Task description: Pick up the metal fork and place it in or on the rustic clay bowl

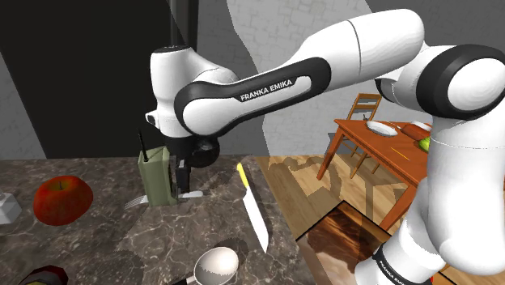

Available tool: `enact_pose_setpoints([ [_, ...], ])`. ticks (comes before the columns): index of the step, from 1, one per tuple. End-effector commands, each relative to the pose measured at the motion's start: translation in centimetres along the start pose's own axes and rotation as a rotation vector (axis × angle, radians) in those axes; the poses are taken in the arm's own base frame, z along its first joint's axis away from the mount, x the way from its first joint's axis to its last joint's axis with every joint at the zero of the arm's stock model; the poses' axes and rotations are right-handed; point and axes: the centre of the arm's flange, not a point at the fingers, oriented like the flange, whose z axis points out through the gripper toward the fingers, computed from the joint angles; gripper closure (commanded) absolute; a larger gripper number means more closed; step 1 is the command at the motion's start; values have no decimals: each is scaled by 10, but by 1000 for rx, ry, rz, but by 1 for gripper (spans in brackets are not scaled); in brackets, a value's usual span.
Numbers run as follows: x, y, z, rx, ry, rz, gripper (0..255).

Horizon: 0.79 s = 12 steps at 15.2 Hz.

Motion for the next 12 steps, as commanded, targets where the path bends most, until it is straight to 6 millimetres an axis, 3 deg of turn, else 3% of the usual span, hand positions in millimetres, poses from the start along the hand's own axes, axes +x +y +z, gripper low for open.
enact_pose_setpoints([
  [1, 9, -4, 17, 2, -12, -21, 0],
  [7, 8, -4, 49, 2, -12, -21, 0],
  [12, 8, -4, 52, 2, -12, -21, 0],
])
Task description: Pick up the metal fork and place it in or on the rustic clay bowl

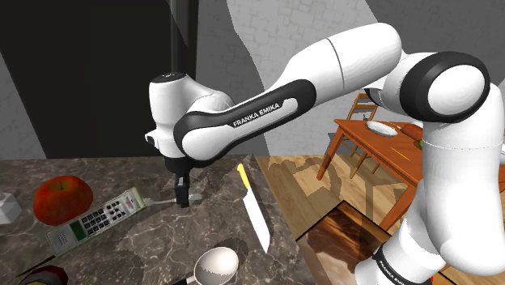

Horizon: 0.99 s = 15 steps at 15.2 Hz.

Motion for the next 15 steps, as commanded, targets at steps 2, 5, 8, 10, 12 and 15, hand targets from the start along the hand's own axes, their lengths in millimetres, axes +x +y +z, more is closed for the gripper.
enact_pose_setpoints([
  [2, 0, 0, 0, 0, 0, 0, 0],
  [5, 0, 0, 0, 0, 0, 0, 255],
  [8, 0, 0, 0, 0, 0, 0, 255],
  [10, 0, 0, 0, 0, 0, 0, 255],
  [12, 0, 0, 0, 0, 0, 0, 255],
  [15, -1, 0, -10, 0, 0, 0, 255],
])
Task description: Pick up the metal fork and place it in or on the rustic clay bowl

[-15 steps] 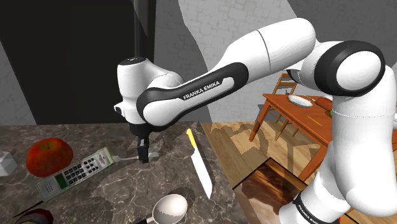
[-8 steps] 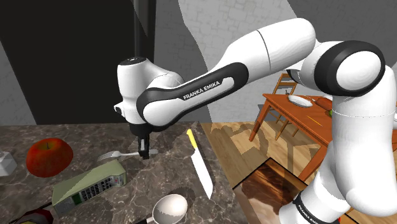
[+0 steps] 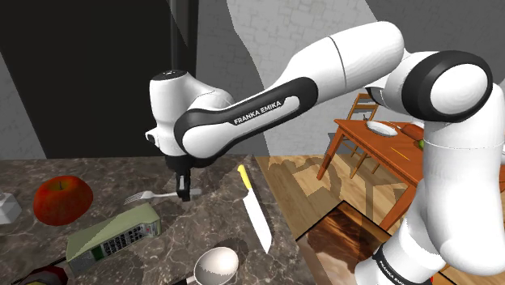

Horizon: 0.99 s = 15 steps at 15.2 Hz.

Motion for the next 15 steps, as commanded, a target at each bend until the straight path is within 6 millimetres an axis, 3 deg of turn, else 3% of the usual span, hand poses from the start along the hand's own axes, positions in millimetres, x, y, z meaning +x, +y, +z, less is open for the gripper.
enact_pose_setpoints([
  [1, 0, 0, -11, 0, 0, 0, 255],
  [15, -8, 0, -84, 0, 0, 0, 255],
])
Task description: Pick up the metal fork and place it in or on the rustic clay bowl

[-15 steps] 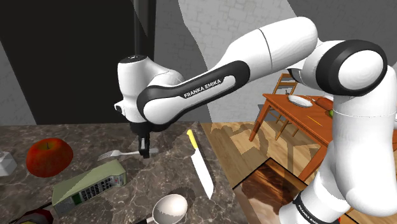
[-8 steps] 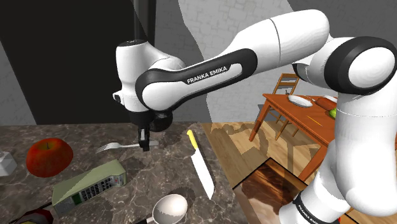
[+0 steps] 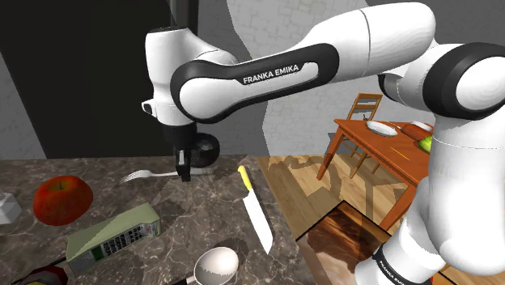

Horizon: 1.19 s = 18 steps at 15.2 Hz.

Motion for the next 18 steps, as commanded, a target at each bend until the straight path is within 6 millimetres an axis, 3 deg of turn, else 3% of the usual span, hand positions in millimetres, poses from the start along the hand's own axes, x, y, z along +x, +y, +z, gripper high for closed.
enact_pose_setpoints([
  [1, -1, 1, -10, 0, 0, 0, 255],
  [16, -9, 1, -86, 0, 0, 0, 255],
  [18, -21, 25, -84, 0, 0, 0, 255],
])
